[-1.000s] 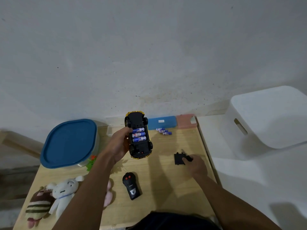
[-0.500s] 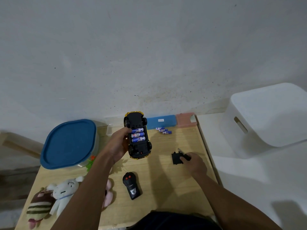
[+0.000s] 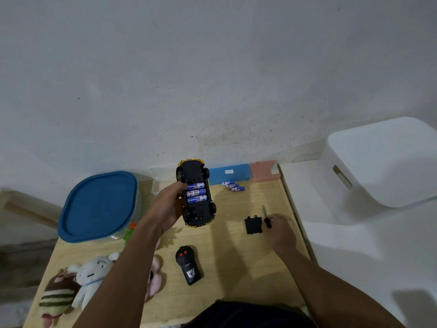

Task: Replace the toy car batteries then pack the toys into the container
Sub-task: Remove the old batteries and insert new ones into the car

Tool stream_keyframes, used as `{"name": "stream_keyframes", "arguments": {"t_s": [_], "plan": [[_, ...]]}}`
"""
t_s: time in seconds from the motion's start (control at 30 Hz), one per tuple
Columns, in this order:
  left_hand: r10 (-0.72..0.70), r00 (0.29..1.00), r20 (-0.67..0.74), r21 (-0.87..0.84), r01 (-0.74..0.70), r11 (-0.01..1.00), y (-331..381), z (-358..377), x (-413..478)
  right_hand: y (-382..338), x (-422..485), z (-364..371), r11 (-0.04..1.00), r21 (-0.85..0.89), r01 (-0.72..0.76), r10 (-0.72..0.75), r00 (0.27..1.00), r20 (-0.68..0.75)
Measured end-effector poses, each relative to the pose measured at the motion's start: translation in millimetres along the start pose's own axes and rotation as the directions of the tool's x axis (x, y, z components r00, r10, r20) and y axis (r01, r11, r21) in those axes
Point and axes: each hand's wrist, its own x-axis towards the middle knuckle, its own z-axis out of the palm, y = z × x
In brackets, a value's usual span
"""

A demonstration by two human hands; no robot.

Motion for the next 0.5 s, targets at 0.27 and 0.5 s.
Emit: {"name": "stream_keyframes", "arguments": {"t_s": [0.27,0.5], "plan": [[0.000,1.000,0.014,0.008,0.000,1.000,-0.5,0.0,1.4,-16.5,-4.0,-15.4,0.992,-0.123,0.019,-0.029,0.997,-0.076],[0.002,1.000,0.027,-0.018,-0.001,1.000,0.0,3.8,1.1,-105.8,-5.5,-41.0,0.914,0.110,0.391,-0.375,0.916,-0.145]]}}
